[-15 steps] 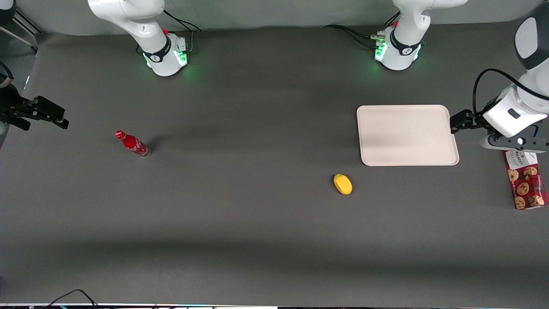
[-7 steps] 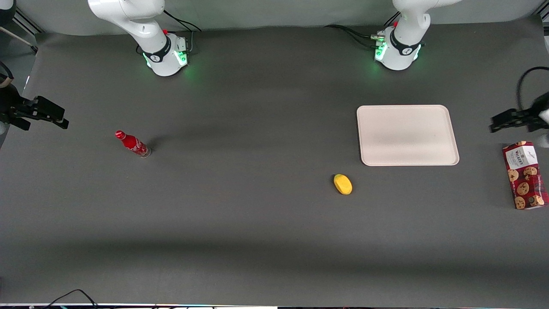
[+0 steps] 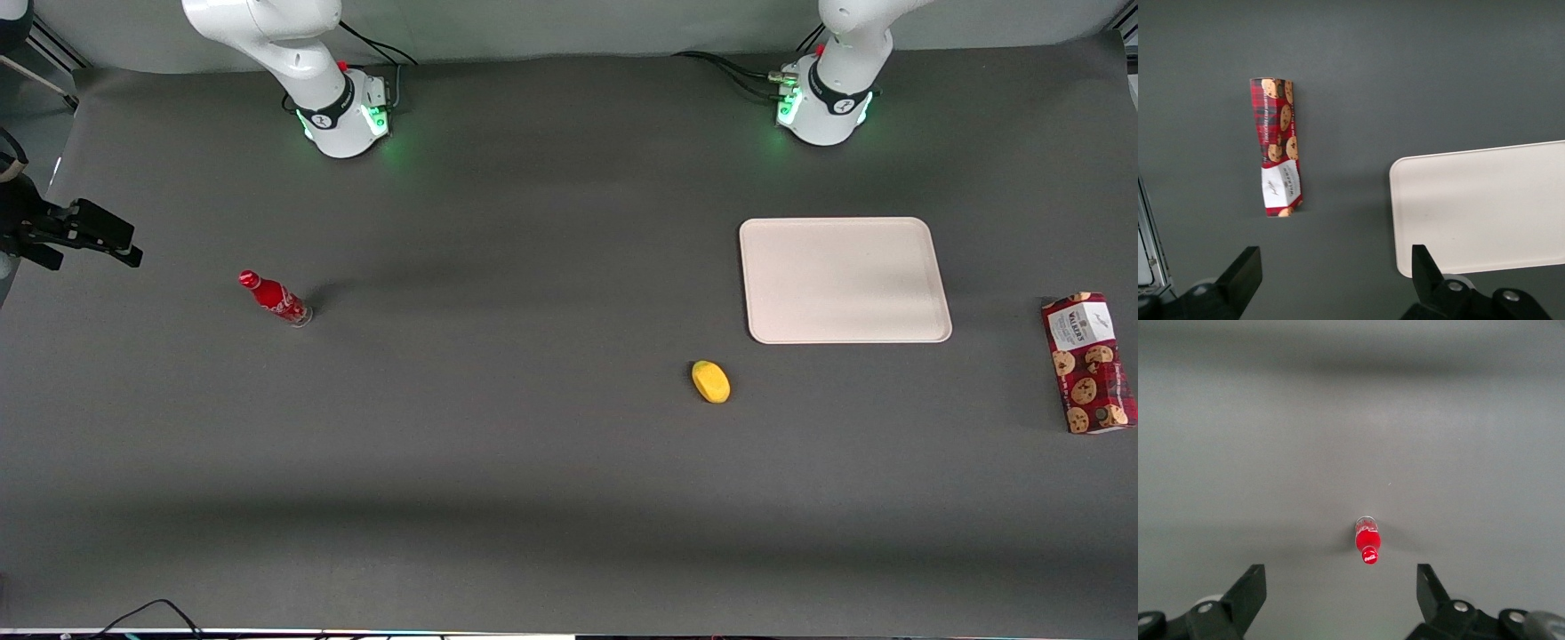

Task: Place red cookie box on tray
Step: 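Lower the open left gripper around the cookie box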

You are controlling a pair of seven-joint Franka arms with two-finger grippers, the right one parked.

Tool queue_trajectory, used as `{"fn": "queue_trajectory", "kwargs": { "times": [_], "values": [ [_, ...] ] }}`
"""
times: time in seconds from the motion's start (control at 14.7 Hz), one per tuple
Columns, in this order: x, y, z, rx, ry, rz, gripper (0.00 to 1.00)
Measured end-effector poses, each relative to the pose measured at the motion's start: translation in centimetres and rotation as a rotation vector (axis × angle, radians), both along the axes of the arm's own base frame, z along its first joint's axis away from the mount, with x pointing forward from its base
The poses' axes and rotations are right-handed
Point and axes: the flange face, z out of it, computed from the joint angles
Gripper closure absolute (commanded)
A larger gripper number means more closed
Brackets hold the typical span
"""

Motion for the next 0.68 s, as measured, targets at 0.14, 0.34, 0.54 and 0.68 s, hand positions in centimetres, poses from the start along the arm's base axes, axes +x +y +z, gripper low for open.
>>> {"fn": "queue_trajectory", "kwargs": {
  "times": [0.14,0.34,0.54,0.68],
  "values": [
    [1.1,2.2,-1.6,-0.008,0.012,-0.03,0.0],
    [3.0,5.4,-5.5,-0.025,0.037,-0.122,0.0],
    [4.9,8.6,-9.8,0.001,0.005,-0.116,0.0],
    [5.4,10.6,-13.2,0.005,-0.011,-0.089,0.0]
  ]
}}
